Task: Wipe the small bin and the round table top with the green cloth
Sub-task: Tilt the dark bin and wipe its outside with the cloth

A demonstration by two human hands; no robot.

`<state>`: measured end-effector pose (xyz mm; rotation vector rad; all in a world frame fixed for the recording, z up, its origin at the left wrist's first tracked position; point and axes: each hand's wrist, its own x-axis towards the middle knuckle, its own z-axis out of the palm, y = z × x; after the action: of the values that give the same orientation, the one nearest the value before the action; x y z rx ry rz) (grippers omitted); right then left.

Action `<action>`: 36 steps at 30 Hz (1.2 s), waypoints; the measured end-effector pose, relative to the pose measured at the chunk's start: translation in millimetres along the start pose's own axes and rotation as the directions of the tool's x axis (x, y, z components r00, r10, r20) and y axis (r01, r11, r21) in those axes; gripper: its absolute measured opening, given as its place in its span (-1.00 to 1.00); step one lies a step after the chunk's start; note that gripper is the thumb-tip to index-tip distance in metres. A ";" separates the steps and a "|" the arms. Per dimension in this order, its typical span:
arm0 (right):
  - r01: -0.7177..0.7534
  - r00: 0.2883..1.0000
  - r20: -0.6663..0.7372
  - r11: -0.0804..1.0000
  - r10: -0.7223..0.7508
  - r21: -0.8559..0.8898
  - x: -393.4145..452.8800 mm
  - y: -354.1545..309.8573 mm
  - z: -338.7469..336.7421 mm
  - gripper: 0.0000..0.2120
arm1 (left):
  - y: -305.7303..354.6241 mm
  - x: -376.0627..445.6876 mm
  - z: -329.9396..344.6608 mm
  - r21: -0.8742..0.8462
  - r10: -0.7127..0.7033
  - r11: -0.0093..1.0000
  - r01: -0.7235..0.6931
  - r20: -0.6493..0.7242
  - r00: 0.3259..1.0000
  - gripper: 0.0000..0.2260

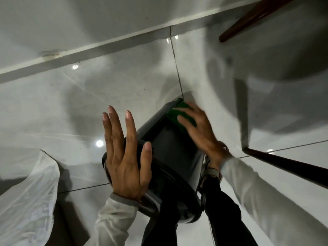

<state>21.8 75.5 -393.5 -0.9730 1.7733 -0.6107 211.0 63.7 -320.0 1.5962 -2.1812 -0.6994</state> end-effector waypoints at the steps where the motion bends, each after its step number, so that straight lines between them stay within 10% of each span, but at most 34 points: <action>1: 0.099 0.995 0.020 0.994 -0.100 0.038 -30.9 -13.3 5.7 -0.69 | 1.5 0.4 0.6 0.001 0.004 1.000 -0.004 0.010 1.000 -0.43; 5: 0.275 0.955 0.102 0.961 -0.278 0.042 -75.5 -7.4 0.5 -0.67 | 11.9 -4.4 3.3 0.021 0.054 0.998 -0.055 0.044 0.998 -0.42; 11: -0.210 0.974 -0.058 0.970 0.218 0.125 25.4 23.4 -21.8 -0.67 | 34.3 19.4 16.2 0.048 0.022 0.999 -0.025 0.062 0.998 -0.40; 18: 0.229 0.951 0.160 0.952 -0.263 0.204 -89.5 4.5 -4.0 -0.62 | 6.7 -6.7 1.5 0.022 0.032 0.999 -0.035 0.109 0.994 -0.56; 25: -0.256 0.959 -0.100 0.962 0.265 0.092 13.7 51.9 2.2 -0.65 | -16.4 -29.7 -7.0 -0.033 -0.100 0.994 0.101 0.032 0.994 -0.63; 28: 0.024 1.000 0.016 0.996 -0.025 0.085 -26.8 19.1 17.3 -0.67 | -20.4 -24.8 -11.1 -0.046 -0.246 0.968 0.246 -0.009 0.969 -0.64; 32: 0.436 0.865 0.211 0.890 -0.455 0.133 -111.5 -0.4 36.4 -0.54 | -34.2 -34.5 -24.2 -0.037 -0.363 0.932 0.361 -0.071 0.929 -0.68; 36: 0.099 0.995 0.015 0.995 -0.098 -0.020 -49.5 45.0 25.5 -0.58 | -37.1 -53.1 -25.3 -0.052 -0.390 0.921 0.387 -0.086 0.917 -0.67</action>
<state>39.7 142.3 -412.1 -1.0812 1.7303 -0.6477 270.0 100.5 -320.2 2.0277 -1.7898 -0.7467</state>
